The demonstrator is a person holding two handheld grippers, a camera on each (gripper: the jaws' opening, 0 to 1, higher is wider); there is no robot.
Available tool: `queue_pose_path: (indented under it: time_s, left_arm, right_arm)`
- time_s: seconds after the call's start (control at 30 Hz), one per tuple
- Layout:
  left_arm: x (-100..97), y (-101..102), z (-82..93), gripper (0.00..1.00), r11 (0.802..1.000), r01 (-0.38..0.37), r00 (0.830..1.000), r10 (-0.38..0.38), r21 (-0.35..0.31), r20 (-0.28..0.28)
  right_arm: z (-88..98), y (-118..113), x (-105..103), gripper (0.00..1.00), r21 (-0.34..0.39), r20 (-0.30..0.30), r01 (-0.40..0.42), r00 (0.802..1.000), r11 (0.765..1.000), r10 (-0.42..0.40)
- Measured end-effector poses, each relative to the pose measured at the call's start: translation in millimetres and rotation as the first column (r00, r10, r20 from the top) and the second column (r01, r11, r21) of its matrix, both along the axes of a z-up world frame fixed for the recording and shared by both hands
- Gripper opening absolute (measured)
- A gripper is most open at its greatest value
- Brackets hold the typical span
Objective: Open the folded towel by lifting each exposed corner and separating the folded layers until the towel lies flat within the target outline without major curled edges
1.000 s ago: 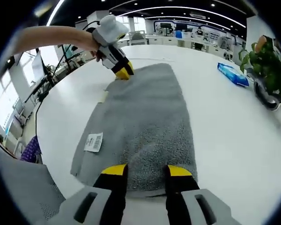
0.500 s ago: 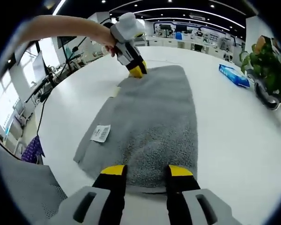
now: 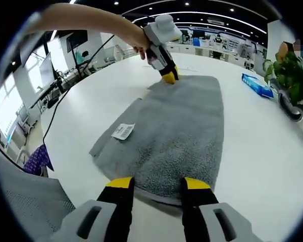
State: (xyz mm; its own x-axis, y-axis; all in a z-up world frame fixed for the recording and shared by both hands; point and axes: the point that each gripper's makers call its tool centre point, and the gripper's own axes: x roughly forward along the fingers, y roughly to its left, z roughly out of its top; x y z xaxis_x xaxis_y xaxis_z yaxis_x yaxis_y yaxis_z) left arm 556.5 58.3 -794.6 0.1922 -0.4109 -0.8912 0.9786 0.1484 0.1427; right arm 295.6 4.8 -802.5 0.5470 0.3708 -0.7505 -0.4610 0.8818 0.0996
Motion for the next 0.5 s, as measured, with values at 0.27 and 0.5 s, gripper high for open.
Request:
queue_pose_path:
  time_s: [0.27,0.5]
  left_arm:
    - [1.4,3.7,1.6,0.17,0.997,-0.067,0.998,0.068,-0.025,0.017]
    - [3.8,9.6,4.4,0.19,0.982,-0.161,0.986,0.164,-0.101,0.025]
  right_arm:
    - [0.7,-2.5,1.4,0.35,0.002,0.014,-0.018,1.0,1.0,0.017]
    - [-0.6,-0.8,3.6,0.39,-0.045,0.024,-0.038,0.999,0.998,0.039]
